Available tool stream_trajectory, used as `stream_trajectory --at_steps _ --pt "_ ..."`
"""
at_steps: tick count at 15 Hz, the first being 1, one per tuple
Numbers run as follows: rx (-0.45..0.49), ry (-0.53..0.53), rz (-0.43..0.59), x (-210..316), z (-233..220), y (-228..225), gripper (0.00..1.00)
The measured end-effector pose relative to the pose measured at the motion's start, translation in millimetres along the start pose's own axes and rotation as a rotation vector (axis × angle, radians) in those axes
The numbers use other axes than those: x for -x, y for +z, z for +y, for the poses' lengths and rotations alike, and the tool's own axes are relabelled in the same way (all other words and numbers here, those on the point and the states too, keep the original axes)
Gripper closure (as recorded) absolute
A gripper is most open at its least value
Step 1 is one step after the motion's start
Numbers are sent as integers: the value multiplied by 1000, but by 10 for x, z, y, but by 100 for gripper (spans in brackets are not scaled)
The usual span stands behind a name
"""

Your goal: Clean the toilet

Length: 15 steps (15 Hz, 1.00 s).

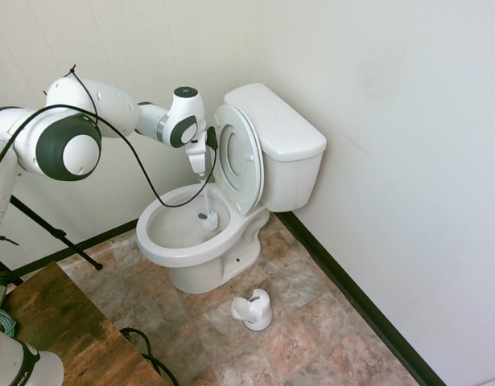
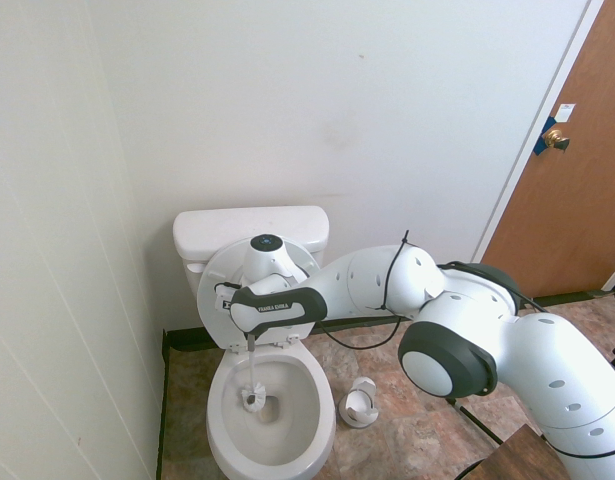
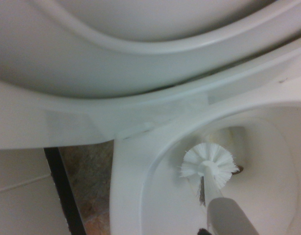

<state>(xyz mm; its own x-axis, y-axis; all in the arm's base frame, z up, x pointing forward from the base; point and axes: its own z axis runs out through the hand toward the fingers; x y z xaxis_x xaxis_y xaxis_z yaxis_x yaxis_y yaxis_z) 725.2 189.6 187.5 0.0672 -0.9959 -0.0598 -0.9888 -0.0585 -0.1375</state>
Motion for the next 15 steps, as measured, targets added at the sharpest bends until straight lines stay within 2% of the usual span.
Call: stream_trajectory --at_steps 3,9,12,15 --pt "4 -13 13 17 148 -257 100" --pt "-17 -48 48 15 623 -1343 100" --pt "-49 -26 73 -108 953 -1875 100" --pt "-82 27 95 -482 1311 -2365 100"
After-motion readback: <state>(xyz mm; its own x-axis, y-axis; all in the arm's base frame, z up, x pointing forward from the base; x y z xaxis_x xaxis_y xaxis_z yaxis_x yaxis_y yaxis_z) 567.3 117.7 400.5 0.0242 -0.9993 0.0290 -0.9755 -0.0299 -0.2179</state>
